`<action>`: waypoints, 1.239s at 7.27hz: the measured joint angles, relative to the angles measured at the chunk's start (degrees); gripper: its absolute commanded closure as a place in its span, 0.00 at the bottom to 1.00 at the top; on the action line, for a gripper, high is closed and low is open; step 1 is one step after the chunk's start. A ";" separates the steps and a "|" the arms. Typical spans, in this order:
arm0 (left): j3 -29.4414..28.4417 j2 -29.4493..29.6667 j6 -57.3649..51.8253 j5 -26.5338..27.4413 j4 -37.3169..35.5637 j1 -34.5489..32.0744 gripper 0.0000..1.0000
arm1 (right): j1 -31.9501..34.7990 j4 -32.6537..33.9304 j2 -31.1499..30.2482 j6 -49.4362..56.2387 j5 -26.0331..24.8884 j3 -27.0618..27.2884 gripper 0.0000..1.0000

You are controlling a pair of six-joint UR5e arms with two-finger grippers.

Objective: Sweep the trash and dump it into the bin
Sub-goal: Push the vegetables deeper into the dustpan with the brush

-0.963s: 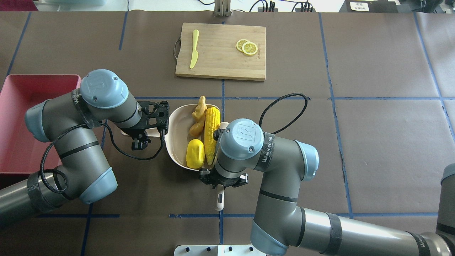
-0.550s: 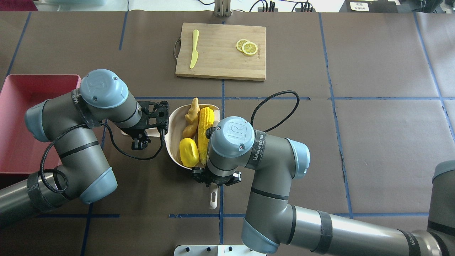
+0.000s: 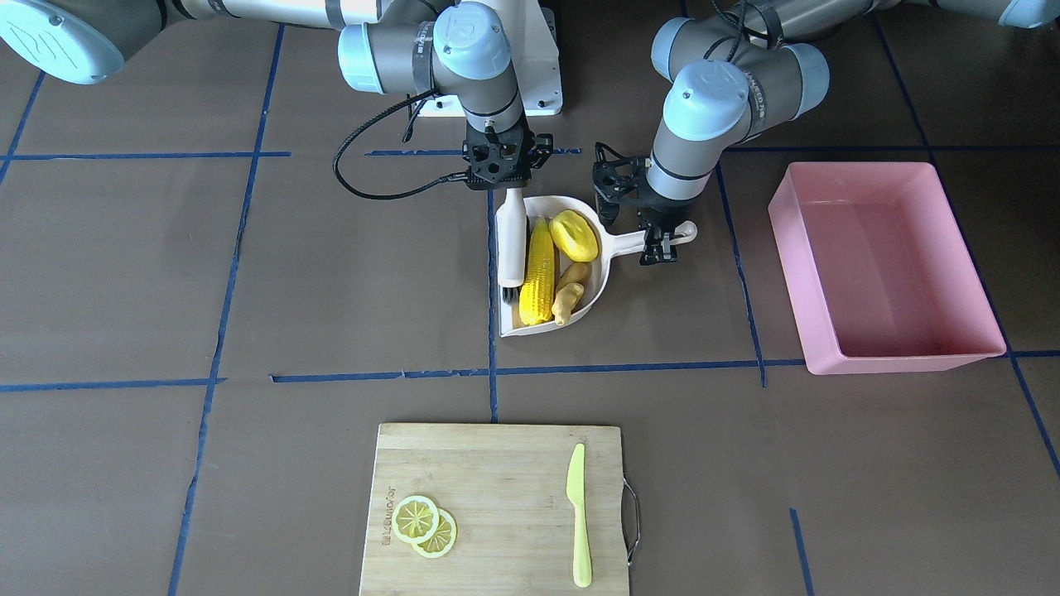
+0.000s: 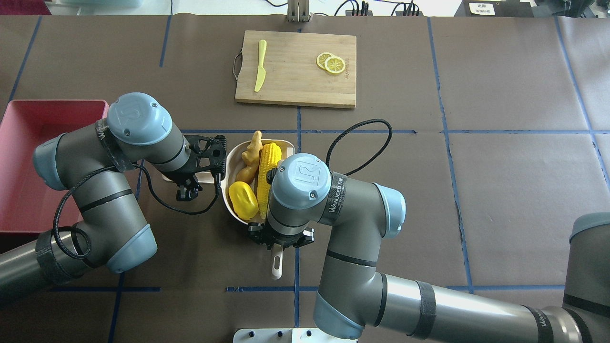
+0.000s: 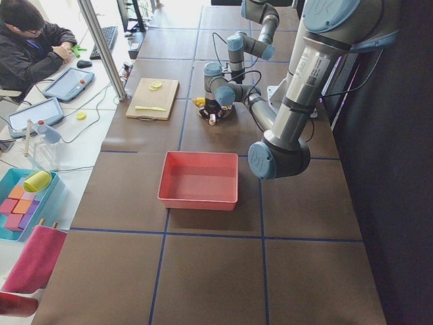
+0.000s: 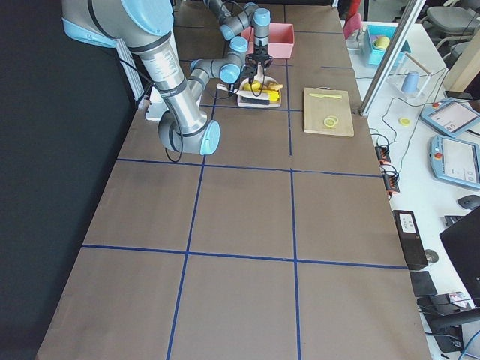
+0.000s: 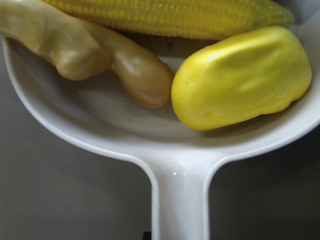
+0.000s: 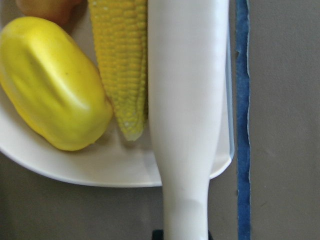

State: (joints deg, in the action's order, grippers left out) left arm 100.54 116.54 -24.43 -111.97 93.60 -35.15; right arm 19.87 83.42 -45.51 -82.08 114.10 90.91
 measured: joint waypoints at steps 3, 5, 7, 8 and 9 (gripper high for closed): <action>-0.02 0.06 0.00 0.00 0.04 0.07 1.00 | 0.00 -0.09 1.07 -0.35 0.02 -0.34 1.00; -0.06 0.08 0.00 0.00 0.01 0.08 1.00 | 0.00 -0.16 1.68 -0.41 0.04 -0.48 1.00; -0.08 0.09 0.02 -0.06 0.06 0.08 1.00 | 0.00 -0.25 2.06 -0.41 0.06 -0.48 1.00; -0.08 0.09 0.06 -0.08 0.08 0.08 1.00 | 0.00 -0.27 2.20 -0.47 0.07 -0.41 1.00; -0.08 0.09 0.08 -0.08 0.08 0.08 1.00 | 0.00 -0.27 2.26 -0.58 0.07 -0.21 1.00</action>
State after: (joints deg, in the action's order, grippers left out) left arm 100.46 116.63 -24.36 -112.06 93.69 -35.07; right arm 19.86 83.15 -43.24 -82.66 114.17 90.69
